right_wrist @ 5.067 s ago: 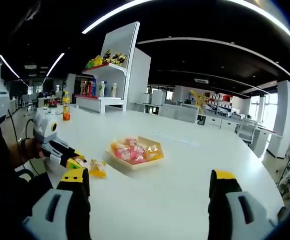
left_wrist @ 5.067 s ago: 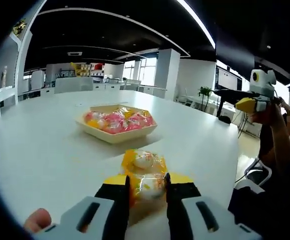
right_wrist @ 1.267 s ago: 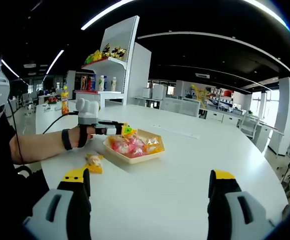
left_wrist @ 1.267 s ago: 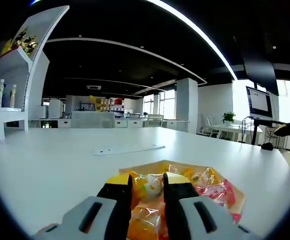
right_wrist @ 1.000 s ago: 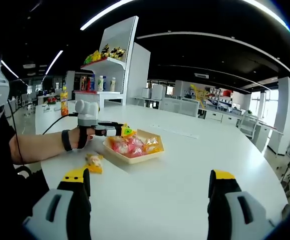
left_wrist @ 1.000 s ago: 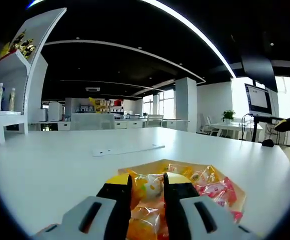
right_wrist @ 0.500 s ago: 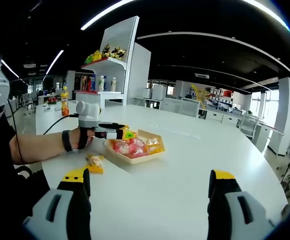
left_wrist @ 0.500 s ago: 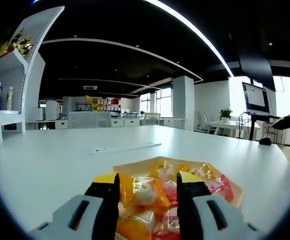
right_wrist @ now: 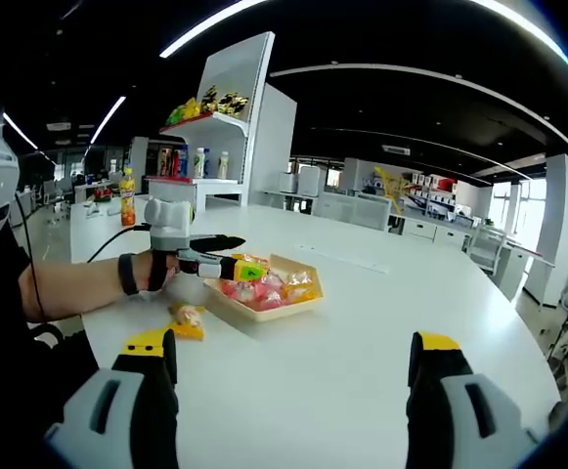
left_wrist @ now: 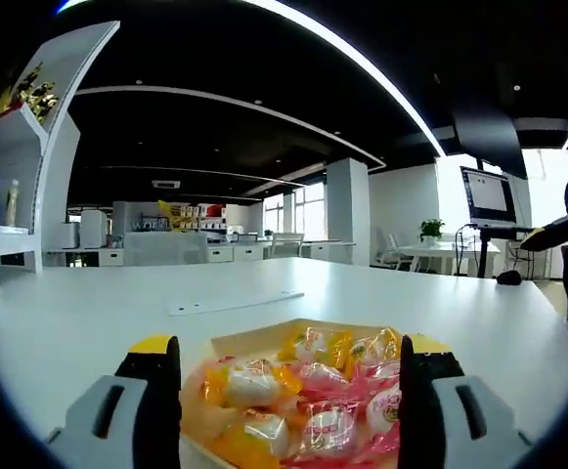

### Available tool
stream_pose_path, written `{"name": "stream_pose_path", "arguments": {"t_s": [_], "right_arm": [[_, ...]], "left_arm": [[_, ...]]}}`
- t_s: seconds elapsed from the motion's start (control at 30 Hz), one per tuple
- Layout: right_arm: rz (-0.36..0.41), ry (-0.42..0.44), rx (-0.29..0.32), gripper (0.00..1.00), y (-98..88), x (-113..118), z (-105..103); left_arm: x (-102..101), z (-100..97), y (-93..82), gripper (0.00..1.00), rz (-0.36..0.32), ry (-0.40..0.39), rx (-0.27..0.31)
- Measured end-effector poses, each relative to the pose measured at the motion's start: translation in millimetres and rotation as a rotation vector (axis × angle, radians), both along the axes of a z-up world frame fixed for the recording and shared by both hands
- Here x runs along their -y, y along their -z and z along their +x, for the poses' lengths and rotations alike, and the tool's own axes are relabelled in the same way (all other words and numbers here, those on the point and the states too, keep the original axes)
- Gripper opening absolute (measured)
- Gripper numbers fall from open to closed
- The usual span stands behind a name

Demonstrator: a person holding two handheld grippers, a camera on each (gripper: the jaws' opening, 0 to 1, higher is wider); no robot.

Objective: Pick up the marshmallows scattered on the table and place them into the bowl on the table

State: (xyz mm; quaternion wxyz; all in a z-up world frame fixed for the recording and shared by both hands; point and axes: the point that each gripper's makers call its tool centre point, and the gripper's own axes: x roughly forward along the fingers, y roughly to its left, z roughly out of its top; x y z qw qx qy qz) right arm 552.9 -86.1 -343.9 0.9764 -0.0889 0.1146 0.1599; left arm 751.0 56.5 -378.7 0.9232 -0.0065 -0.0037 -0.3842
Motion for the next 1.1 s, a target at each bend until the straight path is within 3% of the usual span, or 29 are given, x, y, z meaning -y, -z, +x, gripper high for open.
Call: {"name": "stream_pose_path", "arguments": {"t_s": [0.17, 0.37, 0.53, 0.7, 0.83, 0.93, 1.0, 1.1], "right_arm": [[-0.003, 0.006, 0.003, 0.96, -1.7, 1.7, -3.0], [-0.009, 0.012, 0.004, 0.96, -3.9, 3.6, -5.4], [-0.02, 0.02, 0.001, 0.96, -5.2, 6.1, -6.8], [-0.023, 0.012, 0.008, 0.96, -7.6, 0.8, -6.8], [-0.019, 0.004, 0.011, 0.96, -7.9, -2.4, -7.4], [-0.016, 0.002, 0.011, 0.96, -7.5, -3.3, -8.1], [-0.016, 0.001, 0.013, 0.96, -7.0, -3.9, -9.0], [-0.017, -0.003, 0.013, 0.96, -6.4, -5.2, -10.5]], "left_arm": [[3.4, -8.0, 4.2, 0.95, 0.006, 0.034, -0.036], [0.7, -29.5, -3.4, 0.95, 0.023, 0.083, -0.001], [-12.3, -49.0, -10.0, 0.95, 0.03, 0.106, 0.016], [-23.8, -73.6, -5.4, 0.95, 0.085, 0.133, 0.012], [-31.7, -101.8, -12.4, 0.95, 0.039, 0.195, -0.016], [-43.6, -113.1, -10.6, 0.95, 0.078, 0.183, 0.012], [-57.0, -119.0, -6.9, 0.95, 0.139, 0.158, 0.036], [-70.7, -129.8, -6.6, 0.95, 0.159, 0.153, 0.044]]}}
